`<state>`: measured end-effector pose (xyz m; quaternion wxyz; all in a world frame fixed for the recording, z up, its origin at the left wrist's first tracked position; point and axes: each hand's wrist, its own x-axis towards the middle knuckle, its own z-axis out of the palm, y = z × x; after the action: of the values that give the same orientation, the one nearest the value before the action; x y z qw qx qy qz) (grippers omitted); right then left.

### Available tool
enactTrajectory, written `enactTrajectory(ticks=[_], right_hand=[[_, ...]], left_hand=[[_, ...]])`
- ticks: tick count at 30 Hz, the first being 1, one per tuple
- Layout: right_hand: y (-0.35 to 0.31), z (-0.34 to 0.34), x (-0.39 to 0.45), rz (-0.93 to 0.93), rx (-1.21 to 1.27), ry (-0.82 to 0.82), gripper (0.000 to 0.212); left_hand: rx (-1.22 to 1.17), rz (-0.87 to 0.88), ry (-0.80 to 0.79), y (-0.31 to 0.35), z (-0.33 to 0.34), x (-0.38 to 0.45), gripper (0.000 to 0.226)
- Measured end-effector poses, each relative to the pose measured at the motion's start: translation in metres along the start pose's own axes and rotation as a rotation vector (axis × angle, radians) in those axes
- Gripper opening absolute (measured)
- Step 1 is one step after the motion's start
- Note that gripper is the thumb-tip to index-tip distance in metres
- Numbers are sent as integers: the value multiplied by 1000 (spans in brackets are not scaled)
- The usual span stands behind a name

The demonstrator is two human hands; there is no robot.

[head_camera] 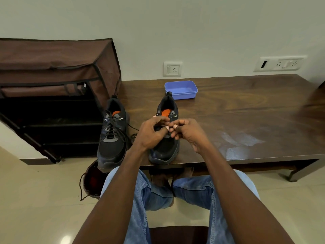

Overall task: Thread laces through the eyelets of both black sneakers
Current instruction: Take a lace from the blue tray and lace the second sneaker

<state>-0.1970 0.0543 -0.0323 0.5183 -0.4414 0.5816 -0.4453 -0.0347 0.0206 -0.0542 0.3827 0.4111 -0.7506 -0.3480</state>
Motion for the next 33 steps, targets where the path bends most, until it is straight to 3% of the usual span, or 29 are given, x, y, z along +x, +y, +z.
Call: enactTrajectory(ticks=[2, 7, 11, 17, 24, 28, 33], right_hand=[[0, 0, -3, -26, 72, 28, 7], [3, -1, -1, -53, 30, 143, 8], [5, -2, 5, -11, 74, 141, 13], [9, 5, 6, 9, 63, 138, 13], [12, 13, 8, 36, 95, 172, 11], [18, 17, 14, 53, 84, 323, 15], [30, 18, 22, 110, -9, 426, 17]], left_hand=[[-13, -42, -17, -2, 0, 2, 28], [49, -119, 36, -2, 0, 3, 15], [75, -133, 141, -2, -1, 3, 20], [70, -125, 9, 1, 2, 4, 12], [119, -150, 17, 2, 3, 5, 8], [368, -118, 122, 0, 6, 9, 14], [695, -106, 15, -6, 10, 16, 23]])
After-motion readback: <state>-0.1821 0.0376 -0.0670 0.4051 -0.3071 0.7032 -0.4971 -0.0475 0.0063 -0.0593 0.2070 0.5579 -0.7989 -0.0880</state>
